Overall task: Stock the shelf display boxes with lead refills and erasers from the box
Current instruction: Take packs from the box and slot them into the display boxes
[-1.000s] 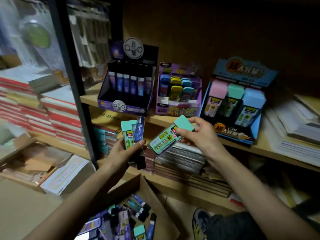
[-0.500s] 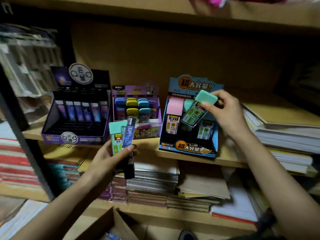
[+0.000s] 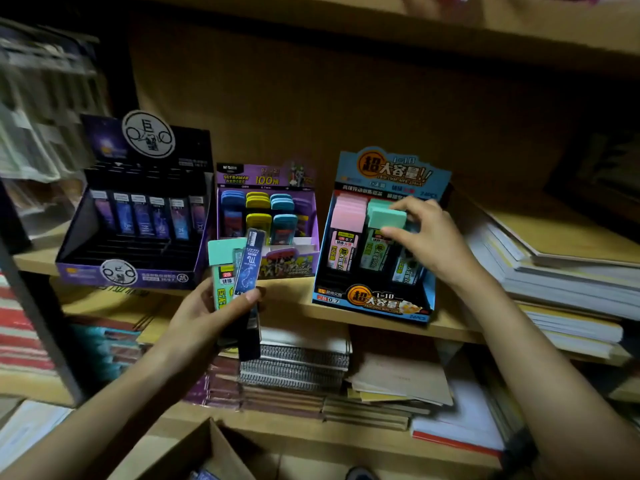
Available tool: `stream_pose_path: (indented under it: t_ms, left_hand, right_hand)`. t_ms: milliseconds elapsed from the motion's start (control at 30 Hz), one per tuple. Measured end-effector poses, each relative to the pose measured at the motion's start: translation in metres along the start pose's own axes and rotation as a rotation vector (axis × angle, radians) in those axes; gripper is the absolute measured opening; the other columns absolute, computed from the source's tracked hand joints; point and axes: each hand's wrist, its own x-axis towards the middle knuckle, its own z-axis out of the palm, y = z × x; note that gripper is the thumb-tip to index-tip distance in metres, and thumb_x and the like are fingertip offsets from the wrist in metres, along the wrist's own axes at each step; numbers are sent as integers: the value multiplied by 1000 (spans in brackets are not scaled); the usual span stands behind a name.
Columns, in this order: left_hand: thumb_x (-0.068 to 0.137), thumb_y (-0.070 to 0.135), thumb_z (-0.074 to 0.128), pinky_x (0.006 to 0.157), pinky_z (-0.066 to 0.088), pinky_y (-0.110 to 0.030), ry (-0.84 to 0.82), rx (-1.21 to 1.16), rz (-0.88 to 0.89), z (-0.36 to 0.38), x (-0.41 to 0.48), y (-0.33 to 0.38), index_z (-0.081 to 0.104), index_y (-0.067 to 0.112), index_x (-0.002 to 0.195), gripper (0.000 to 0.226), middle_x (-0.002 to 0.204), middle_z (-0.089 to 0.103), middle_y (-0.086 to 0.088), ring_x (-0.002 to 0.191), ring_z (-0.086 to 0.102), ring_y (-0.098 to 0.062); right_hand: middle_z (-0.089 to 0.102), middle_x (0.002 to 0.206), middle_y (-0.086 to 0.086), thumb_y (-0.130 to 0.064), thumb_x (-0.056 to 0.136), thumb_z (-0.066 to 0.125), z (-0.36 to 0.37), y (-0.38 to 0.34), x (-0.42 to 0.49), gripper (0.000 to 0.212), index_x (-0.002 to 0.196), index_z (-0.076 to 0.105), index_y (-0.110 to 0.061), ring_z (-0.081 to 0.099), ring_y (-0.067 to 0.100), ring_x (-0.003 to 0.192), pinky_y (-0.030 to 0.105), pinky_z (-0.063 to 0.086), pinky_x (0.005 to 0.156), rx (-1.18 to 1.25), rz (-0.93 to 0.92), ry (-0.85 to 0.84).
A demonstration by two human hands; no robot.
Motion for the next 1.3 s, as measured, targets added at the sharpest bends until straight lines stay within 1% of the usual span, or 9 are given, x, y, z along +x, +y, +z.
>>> stream_pose_path:
  t_ms: [133, 267, 400, 500, 667, 767, 900, 1067, 1300]
  left_hand:
    - [70, 18, 65, 75, 52, -38, 14, -10, -15, 1, -2, -2, 59, 12, 113, 43, 96, 71, -9, 87, 69, -20]
    - [72, 19, 66, 71, 49, -33, 9, -18, -22, 1, -2, -5, 59, 10, 115, 45, 96, 68, -11, 86, 66, -20]
    - [71, 20, 67, 74, 51, -31, -13, -27, -13, 4, 0, -6, 60, 13, 112, 43, 101, 71, -12, 92, 69, -22]
    - [69, 23, 68, 65, 53, -24, -56, -17, -1, 10, 0, -6, 64, 16, 105, 37, 96, 72, -9, 86, 70, -16]
    - [67, 22, 69, 63, 49, -18, -127, -42, -36, 21, -3, -9, 67, 18, 98, 31, 93, 71, -8, 80, 67, -13]
    - [69, 17, 68, 65, 51, -19, -196, -38, -56, 24, -6, -9, 66, 15, 103, 34, 94, 72, -6, 81, 66, -14]
    - [71, 21, 67, 63, 43, -26, -171, -23, -74, 25, -9, -11, 63, 5, 108, 41, 92, 62, -17, 81, 53, -26]
    - [79, 38, 59, 76, 53, -30, -144, -161, -170, 19, -7, -10, 64, 11, 108, 40, 96, 72, -7, 84, 69, -17]
    - [82, 24, 61, 75, 53, -36, -61, -129, -138, 1, -7, -3, 59, 10, 115, 36, 100, 70, -12, 87, 67, -21]
  right_hand:
    - [46, 98, -13, -15, 79, 71, 9, 9, 2, 30, 105, 58, -21, 47, 23, 106, 36, 37, 91, -179, -185, 126]
    - [54, 106, 2, -17, 83, 67, 11, 17, 1, 26, 110, 65, -16, 42, 25, 105, 25, 21, 80, -334, -234, 175]
    - [54, 113, 6, -19, 88, 63, 5, 3, -7, 23, 110, 66, -14, 41, 26, 112, 31, 27, 90, -333, -243, 185]
    - [57, 104, 1, -15, 90, 59, 8, -28, -28, 16, 105, 66, -15, 49, 15, 104, 24, 36, 88, -33, -205, 124]
    - [64, 83, 2, -22, 93, 54, 53, -70, -79, 9, 99, 60, -18, 58, 7, 68, 16, 46, 60, 606, 135, -330]
    - [62, 75, -4, -27, 92, 57, 69, -77, -88, 26, 108, 57, -7, 55, 4, 64, 17, 42, 55, 707, 254, -392]
    - [62, 63, -9, -18, 91, 60, 75, -82, -89, 8, 90, 56, -11, 53, 0, 53, 13, 39, 48, 769, 256, -379]
    - [64, 83, 2, -15, 94, 54, 80, -83, -84, 6, 93, 56, -9, 55, 5, 64, 21, 41, 56, 821, 375, -332]
    - [70, 88, 5, -20, 99, 44, 78, -87, -79, 13, 108, 52, -19, 65, 21, 61, 31, 53, 52, 1076, 430, -480]
